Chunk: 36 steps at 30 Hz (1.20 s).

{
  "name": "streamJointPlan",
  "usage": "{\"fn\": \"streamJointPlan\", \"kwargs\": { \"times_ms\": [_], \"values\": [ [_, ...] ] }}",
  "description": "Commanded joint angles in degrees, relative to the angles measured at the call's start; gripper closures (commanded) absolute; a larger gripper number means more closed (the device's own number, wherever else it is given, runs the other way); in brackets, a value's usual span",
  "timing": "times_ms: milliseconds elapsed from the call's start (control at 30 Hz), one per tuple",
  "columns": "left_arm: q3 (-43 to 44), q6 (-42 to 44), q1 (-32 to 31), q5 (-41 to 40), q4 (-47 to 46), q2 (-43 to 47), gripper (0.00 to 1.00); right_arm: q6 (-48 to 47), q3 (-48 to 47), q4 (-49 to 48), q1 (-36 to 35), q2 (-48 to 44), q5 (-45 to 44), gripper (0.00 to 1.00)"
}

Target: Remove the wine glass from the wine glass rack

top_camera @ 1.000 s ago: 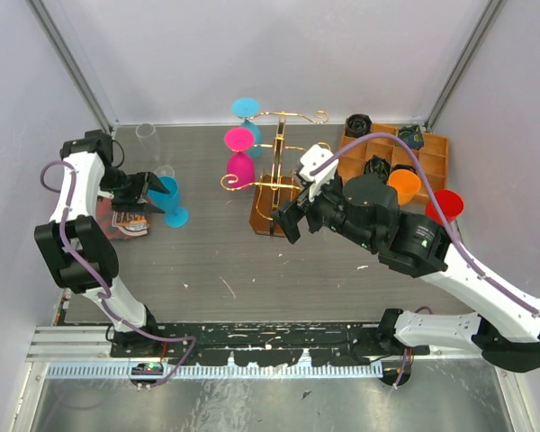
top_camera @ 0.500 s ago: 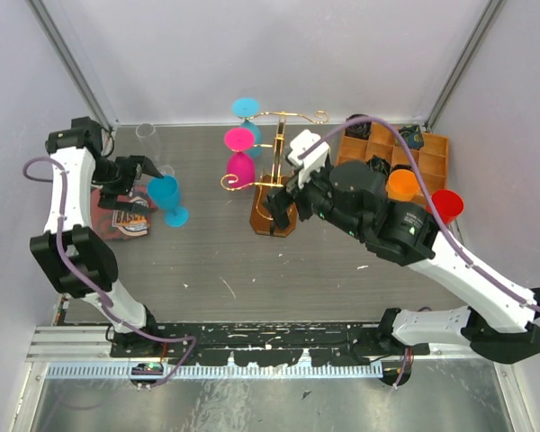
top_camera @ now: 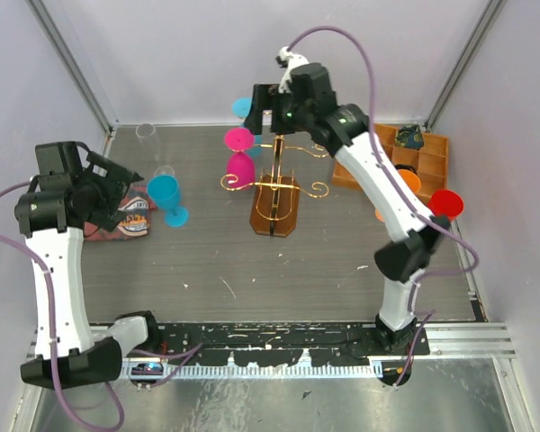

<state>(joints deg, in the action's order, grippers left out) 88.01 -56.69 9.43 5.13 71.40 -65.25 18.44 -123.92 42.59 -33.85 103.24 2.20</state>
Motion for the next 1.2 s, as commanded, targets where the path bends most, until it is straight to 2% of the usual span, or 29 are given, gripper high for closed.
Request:
{"fn": "streamJointPlan", "kwargs": {
  "times_ms": [0,367,633,1000,1167],
  "values": [
    [-4.3,6.49,-2.02,-2.01,-9.7,1.68,0.01,3.39,-8.98,2.82,-0.25,7.11,6.41,0.08],
    [-5.94,14.75,-6.0,-0.07,-17.14,4.85,0.01,7.51,-10.05,-0.35,1.33,13.95,8.53,0.23],
    [-7.36,14.27,-6.08,1.46,-19.67,6.05,0.01,6.45,-14.37,2.88,1.33,17.78,9.0,0.24],
    [-7.43,14.51,-6.09,2.66,-21.17,6.19,0.01,5.38,-17.03,6.2,0.98,21.04,12.82,0.41],
    [-6.81,14.25,-6.04,3.22,-21.04,5.63,0.01,5.05,-16.5,6.89,0.95,20.74,14.36,0.44]
  ]
}}
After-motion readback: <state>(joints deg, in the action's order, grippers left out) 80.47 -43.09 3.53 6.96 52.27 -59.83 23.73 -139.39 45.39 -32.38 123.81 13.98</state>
